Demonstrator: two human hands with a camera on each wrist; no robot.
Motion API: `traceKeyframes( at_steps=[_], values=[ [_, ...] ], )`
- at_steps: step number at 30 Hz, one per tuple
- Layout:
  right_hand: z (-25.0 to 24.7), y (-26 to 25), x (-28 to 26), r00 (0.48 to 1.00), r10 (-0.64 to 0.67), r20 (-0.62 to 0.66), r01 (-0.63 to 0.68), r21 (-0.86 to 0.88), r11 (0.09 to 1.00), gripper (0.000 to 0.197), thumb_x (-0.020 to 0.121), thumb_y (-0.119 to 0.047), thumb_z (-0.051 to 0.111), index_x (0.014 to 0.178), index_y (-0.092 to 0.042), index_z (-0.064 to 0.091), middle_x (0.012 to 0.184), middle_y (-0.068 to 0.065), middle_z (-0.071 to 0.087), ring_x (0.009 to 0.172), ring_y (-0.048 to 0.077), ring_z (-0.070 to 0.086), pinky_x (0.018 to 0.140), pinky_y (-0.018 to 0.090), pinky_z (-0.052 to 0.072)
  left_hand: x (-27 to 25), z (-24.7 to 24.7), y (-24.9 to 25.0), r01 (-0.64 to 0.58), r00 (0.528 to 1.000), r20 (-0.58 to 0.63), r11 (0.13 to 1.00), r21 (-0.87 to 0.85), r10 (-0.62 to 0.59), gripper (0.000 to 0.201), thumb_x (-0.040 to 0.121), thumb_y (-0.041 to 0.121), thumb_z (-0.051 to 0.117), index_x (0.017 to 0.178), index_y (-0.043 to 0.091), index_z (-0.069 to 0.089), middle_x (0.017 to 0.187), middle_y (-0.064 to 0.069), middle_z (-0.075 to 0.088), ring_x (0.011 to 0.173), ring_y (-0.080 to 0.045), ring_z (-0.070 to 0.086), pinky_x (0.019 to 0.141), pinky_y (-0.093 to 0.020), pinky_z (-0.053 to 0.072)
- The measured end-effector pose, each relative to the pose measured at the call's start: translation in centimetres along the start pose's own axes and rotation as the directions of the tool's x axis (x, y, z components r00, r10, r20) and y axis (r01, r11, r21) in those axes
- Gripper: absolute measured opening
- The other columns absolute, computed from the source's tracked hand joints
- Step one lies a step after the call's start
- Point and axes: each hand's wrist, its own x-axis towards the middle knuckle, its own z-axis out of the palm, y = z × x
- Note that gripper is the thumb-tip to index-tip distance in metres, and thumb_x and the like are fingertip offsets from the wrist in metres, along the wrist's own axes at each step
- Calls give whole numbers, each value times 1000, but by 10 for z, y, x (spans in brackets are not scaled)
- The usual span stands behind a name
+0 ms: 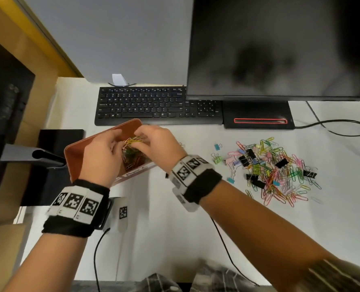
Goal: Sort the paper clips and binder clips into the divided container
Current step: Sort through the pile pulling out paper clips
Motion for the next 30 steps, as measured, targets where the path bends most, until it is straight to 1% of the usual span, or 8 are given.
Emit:
traceKeyframes(
  at_steps=[5, 10, 13, 18, 22, 26, 28, 30],
  values=[
    [-66, 85, -65, 979, 116, -169, -130, -76, 988, 21, 89, -32, 58, 106, -21, 65, 107, -6, 65, 96, 7, 57, 93, 29, 47, -19, 31, 39, -236, 963, 84, 953, -189, 256, 25, 87, 19, 57, 112, 16, 60, 110, -1, 60, 99, -14, 54, 90, -35, 47],
    [-141, 187, -119, 831, 382, -405, -477, -166, 863, 24, 86, -23, 63, 109, -20, 64, 111, 5, 63, 106, 23, 55, 96, 36, 42, -35, 112, 111, -348, 856, 272, 879, -325, 439, 33, 88, 27, 57, 119, 22, 52, 114, 2, 52, 102, -9, 48, 92, -24, 40],
    [-165, 220, -127, 794, 479, -375, -562, -148, 814, 27, 83, -21, 63, 111, -21, 63, 114, 8, 60, 111, 27, 52, 97, 37, 39, -37, 164, 153, -432, 750, 378, 835, -341, 542, 39, 88, 28, 55, 126, 23, 47, 127, -2, 46, 116, -17, 45, 100, -25, 35],
    [-149, 229, -128, 867, 468, -170, -498, -297, 815, 40, 76, -38, 69, 113, -27, 63, 123, 8, 56, 113, 28, 51, 98, 41, 43, -37, 230, 168, -607, 566, 674, 793, -48, 474, 54, 87, 40, 50, 137, 24, 35, 152, -6, 19, 137, -29, 22, 112, -46, 27],
    [-121, 218, -151, 912, 399, -94, -405, -348, 845, 54, 74, -45, 69, 125, -34, 52, 141, 6, 41, 120, 28, 44, 98, 46, 44, -42, 232, 141, -582, 620, 634, 813, -25, 463, 31, 85, 46, 51, 107, 26, 60, 145, -3, 34, 129, -25, 37, 109, -44, 33],
    [-111, 219, -168, 947, 318, -38, -315, -276, 908, 47, 77, -46, 66, 121, -31, 56, 140, 6, 42, 115, 25, 49, 96, 43, 45, -50, 208, 117, -478, 601, 647, 860, -179, 469, 22, 84, 45, 53, 80, 26, 62, 132, 4, 50, 117, -13, 49, 102, -32, 40],
    [-121, 222, -166, 953, 284, -109, -302, -223, 927, 35, 82, -39, 62, 116, -32, 58, 136, 1, 47, 112, 19, 50, 99, 42, 43, -52, 193, 115, -390, 631, 646, 895, -216, 430, 14, 86, 39, 55, 76, 29, 58, 125, 6, 53, 106, -10, 55, 92, -17, 42],
    [-139, 227, -158, 946, 265, -188, -303, -215, 928, 31, 87, -26, 58, 117, -30, 58, 131, -1, 51, 113, 16, 49, 104, 38, 39, -46, 185, 119, -361, 715, 568, 911, -199, 408, 8, 90, 27, 53, 87, 25, 60, 117, 5, 55, 95, -11, 59, 81, -2, 36]
  ],
)
